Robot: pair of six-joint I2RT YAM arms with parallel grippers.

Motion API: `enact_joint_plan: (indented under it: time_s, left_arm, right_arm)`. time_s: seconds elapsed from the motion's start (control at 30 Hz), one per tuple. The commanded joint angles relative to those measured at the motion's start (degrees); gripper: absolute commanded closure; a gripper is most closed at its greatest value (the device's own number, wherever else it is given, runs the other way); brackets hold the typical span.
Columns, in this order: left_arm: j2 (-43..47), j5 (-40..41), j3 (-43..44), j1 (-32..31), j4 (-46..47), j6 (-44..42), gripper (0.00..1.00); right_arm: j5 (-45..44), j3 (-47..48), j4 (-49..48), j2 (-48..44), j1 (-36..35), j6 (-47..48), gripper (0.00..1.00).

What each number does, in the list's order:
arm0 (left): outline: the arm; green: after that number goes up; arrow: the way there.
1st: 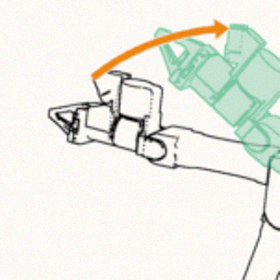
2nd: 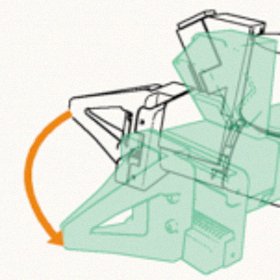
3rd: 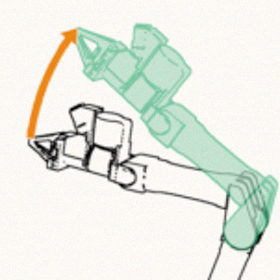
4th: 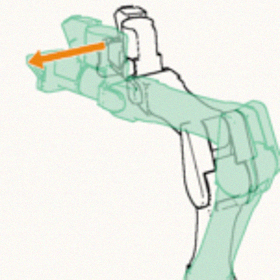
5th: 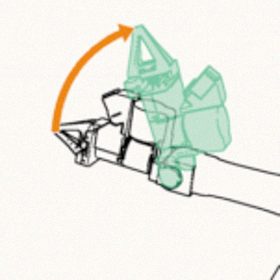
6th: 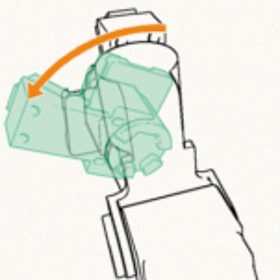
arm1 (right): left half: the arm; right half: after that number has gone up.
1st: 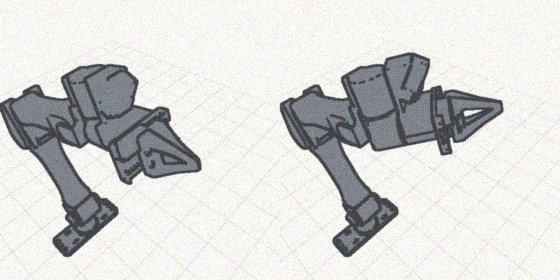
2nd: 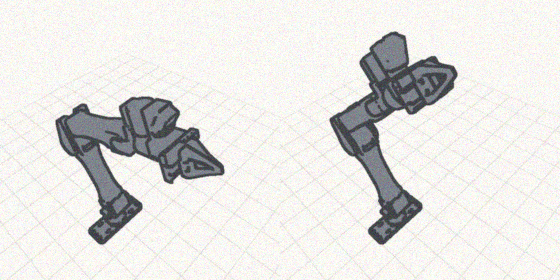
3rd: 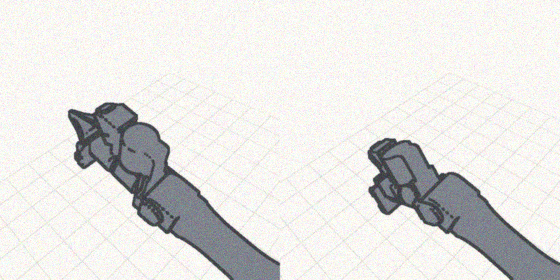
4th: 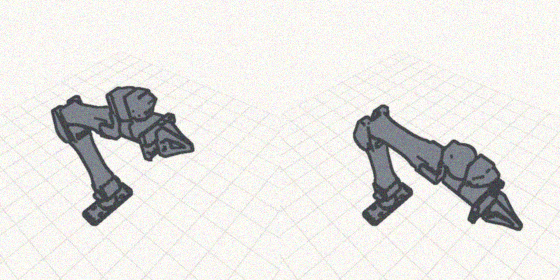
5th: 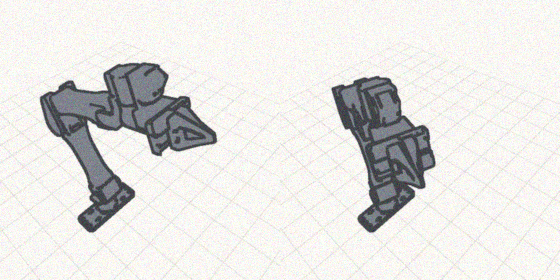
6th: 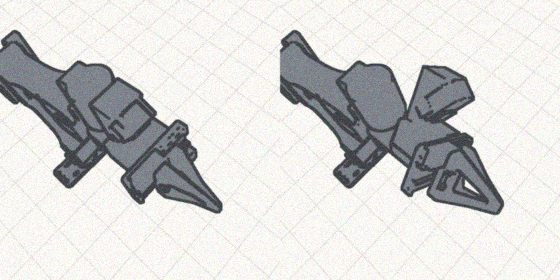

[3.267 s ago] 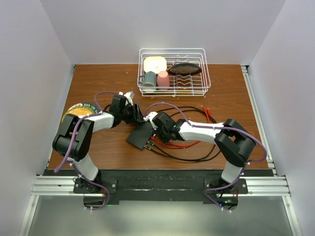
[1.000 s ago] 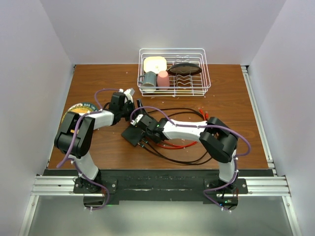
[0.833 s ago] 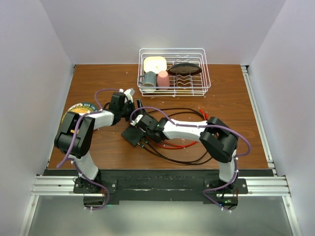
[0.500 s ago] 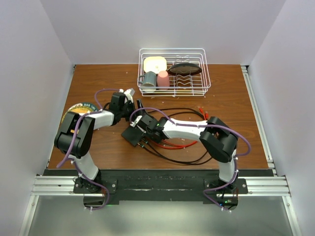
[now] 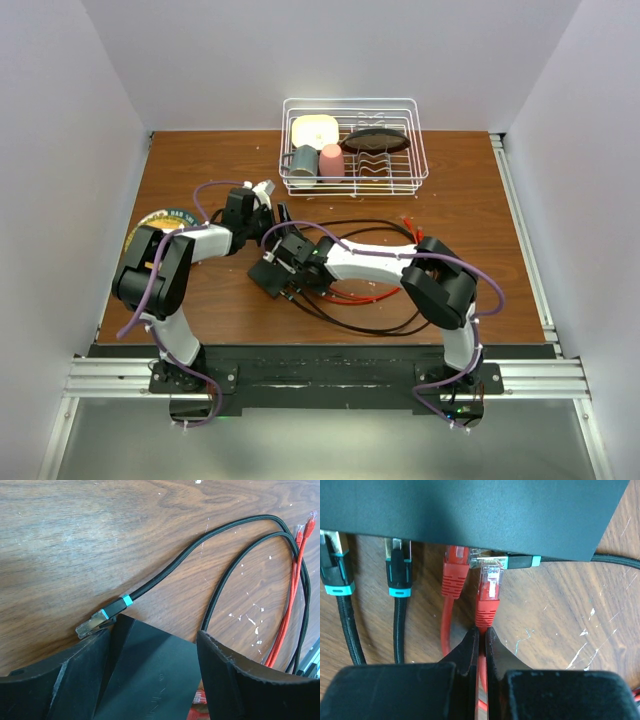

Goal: Insert the plug into the switch port

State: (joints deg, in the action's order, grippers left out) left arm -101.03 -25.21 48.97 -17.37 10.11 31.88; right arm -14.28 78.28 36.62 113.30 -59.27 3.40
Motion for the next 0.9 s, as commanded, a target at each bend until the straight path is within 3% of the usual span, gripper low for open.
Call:
enact_joint_plan:
  time_s: [0.0,0.47,0.87]
  left_arm:
    - [-1.53,-2.21,-0.72,-0.56,-1.06,-0.32,0.26]
    - [-2.33,-2.82,-0.63,-0.56,-1.67,-0.85,0.28]
    - [-2.68,-3.35,-0.02,-0.56,-1.76,-0.85,0.29]
  right_arm:
    - [-1.0,2.13,2.84,1.93,-0.41,-2.95,1.0]
    - [-4.35,9.08,6.43,5.97,0.38,-5.86,1.0]
    - [-4.26,8.82,7.59,6.85,2.14,-6.13,1.0]
